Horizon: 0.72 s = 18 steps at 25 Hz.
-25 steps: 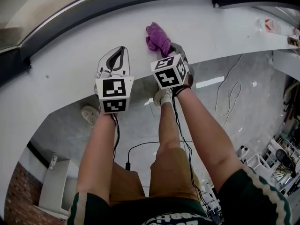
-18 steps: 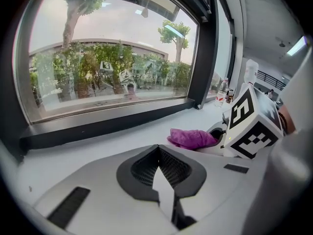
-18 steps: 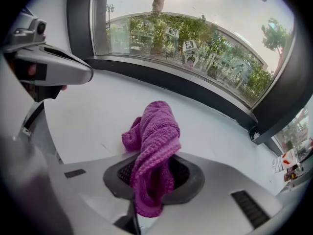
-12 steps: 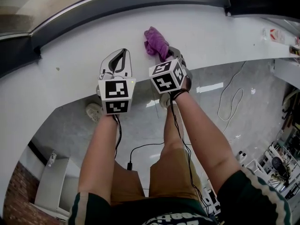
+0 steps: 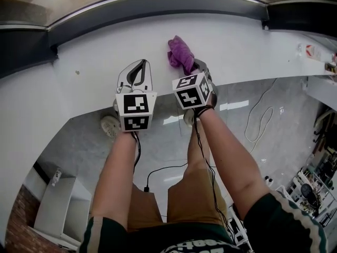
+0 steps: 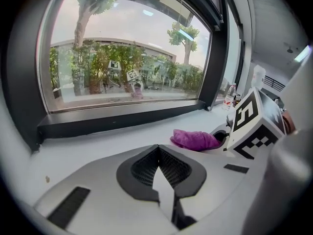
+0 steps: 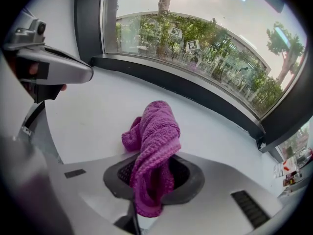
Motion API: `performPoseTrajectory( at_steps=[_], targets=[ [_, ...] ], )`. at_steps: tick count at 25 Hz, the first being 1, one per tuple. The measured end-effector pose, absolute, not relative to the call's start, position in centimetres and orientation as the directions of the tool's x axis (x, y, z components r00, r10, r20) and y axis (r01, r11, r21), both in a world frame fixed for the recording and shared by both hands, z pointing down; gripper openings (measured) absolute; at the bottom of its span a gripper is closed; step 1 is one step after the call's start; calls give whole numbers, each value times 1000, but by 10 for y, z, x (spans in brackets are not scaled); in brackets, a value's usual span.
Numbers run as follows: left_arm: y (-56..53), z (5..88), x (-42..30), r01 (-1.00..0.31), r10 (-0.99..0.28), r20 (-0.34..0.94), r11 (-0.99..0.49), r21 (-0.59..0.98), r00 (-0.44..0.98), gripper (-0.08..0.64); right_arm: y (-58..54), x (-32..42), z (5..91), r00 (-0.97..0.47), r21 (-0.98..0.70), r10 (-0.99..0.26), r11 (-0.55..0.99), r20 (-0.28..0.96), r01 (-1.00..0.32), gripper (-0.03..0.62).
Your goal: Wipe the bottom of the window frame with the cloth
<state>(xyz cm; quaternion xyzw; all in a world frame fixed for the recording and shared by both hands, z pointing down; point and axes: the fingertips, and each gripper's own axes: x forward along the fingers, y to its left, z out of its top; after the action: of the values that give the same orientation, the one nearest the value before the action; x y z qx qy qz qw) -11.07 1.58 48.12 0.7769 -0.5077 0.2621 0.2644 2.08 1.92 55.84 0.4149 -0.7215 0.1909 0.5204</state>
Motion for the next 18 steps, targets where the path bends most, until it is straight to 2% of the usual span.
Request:
performPoseTrajectory(
  at_steps=[18],
  targets=[
    [24, 488, -182, -949, -666, 681, -279, 148, 303, 9, 28, -56, 557, -149, 158, -423, 607, 894, -779, 86]
  ],
)
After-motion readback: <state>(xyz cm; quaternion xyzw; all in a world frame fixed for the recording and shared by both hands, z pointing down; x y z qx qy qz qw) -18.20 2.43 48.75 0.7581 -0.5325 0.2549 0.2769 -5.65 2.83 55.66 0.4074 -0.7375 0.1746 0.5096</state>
